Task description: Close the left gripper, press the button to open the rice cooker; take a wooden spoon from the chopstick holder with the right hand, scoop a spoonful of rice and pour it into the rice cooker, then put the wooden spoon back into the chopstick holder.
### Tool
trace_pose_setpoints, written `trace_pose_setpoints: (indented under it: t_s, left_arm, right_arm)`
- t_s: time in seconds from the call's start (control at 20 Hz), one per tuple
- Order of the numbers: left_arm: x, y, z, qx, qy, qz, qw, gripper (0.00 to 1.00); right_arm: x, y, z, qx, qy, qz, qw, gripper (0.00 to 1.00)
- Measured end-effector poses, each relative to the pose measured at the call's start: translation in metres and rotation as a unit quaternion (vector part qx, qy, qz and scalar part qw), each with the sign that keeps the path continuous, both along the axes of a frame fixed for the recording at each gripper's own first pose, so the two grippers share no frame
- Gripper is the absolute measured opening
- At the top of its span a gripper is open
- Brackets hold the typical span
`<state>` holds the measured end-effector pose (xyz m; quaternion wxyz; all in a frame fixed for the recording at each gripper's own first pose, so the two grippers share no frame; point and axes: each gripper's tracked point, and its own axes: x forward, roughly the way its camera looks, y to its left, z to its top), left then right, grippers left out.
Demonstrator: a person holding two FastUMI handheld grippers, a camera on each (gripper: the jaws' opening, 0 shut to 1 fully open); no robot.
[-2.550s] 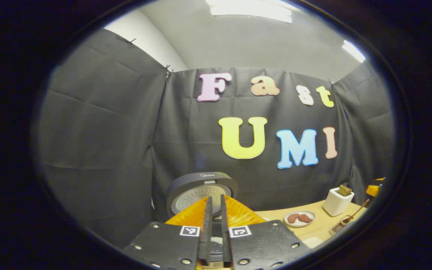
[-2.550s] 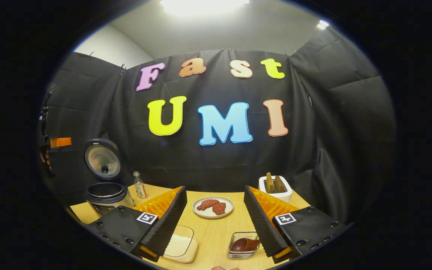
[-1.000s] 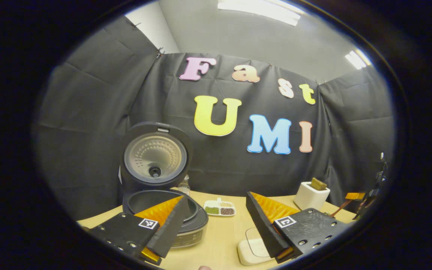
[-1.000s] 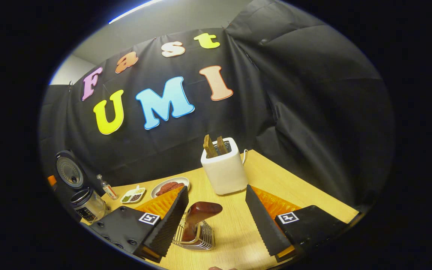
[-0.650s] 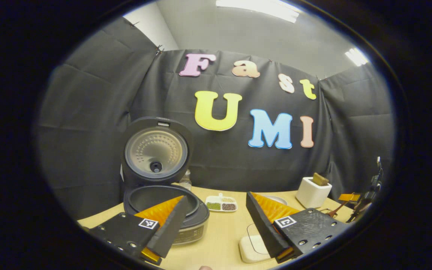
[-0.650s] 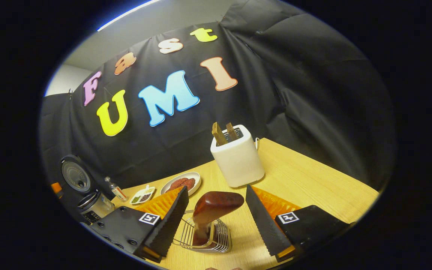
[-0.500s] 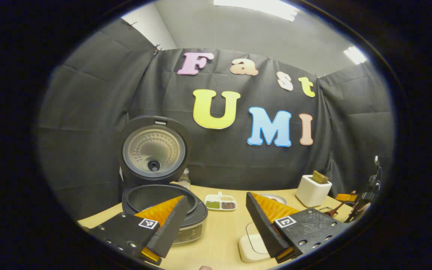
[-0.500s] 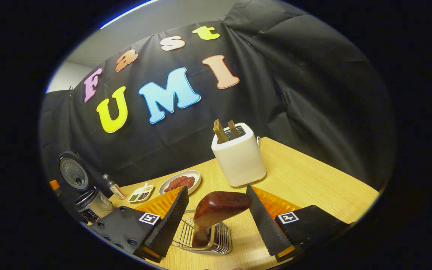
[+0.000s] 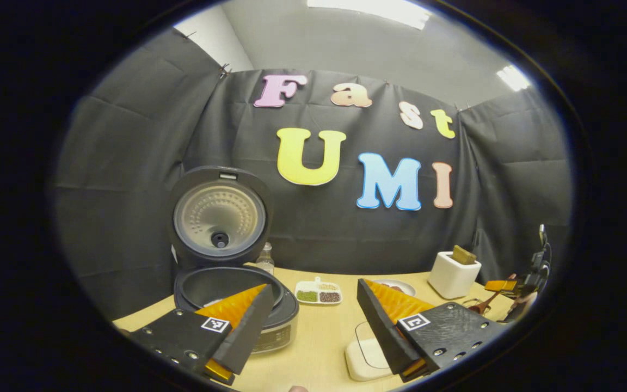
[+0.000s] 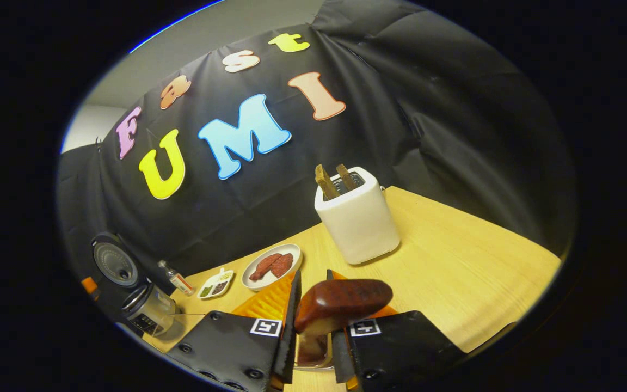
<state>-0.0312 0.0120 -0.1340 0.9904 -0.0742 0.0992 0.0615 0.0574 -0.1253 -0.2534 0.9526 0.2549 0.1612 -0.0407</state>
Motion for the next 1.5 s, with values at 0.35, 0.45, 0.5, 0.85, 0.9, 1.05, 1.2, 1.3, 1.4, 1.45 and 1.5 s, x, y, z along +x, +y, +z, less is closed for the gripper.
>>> trace_pose_setpoints:
  t_s: [0.35,0.45,0.5,0.85,0.9,1.05,1.2,1.3,1.4,1.45,1.5]
  left_arm:
    - [-0.010,0.019,-0.006,-0.016,-0.001,0.015,1.000,0.95]
    - [-0.013,0.025,-0.005,-0.015,-0.008,0.019,1.000,0.96]
    - [-0.016,0.029,-0.004,-0.015,-0.011,0.022,1.000,0.97]
    - [-0.029,0.049,-0.012,-0.046,-0.024,0.036,0.998,0.96]
    - [-0.030,0.053,-0.013,-0.050,-0.024,0.038,0.998,0.96]
    - [-0.035,0.061,-0.019,-0.059,-0.023,0.042,0.997,0.96]
    - [-0.041,0.066,-0.025,-0.070,-0.021,0.041,0.996,0.97]
    - [-0.042,0.070,-0.029,-0.073,-0.019,0.042,0.996,0.96]
    - [-0.044,0.076,-0.031,-0.077,-0.018,0.044,0.996,0.96]
    - [-0.045,0.079,-0.033,-0.080,-0.018,0.046,0.996,0.96]
    - [-0.046,0.081,-0.035,-0.083,-0.017,0.046,0.995,0.97]
  right_arm:
    - [0.011,0.008,0.035,-0.050,-0.023,-0.010,0.998,0.21]
    - [0.015,0.009,0.060,-0.065,-0.040,-0.015,0.997,0.21]
    - [0.017,0.011,0.072,-0.073,-0.048,-0.017,0.996,0.21]
    - [0.020,0.064,0.149,-0.095,-0.112,0.015,0.989,0.21]
    - [0.020,0.077,0.155,-0.092,-0.119,0.029,0.988,0.22]
    - [0.019,0.117,0.171,-0.084,-0.135,0.071,0.985,0.22]
    - [0.021,0.151,0.169,-0.094,-0.133,0.101,0.981,0.21]
    - [0.022,0.176,0.161,-0.103,-0.127,0.128,0.978,0.22]
    - [0.022,0.198,0.150,-0.111,-0.121,0.156,0.974,0.22]
    - [0.022,0.207,0.143,-0.118,-0.116,0.166,0.972,0.22]
    - [0.022,0.214,0.134,-0.126,-0.108,0.174,0.971,0.22]
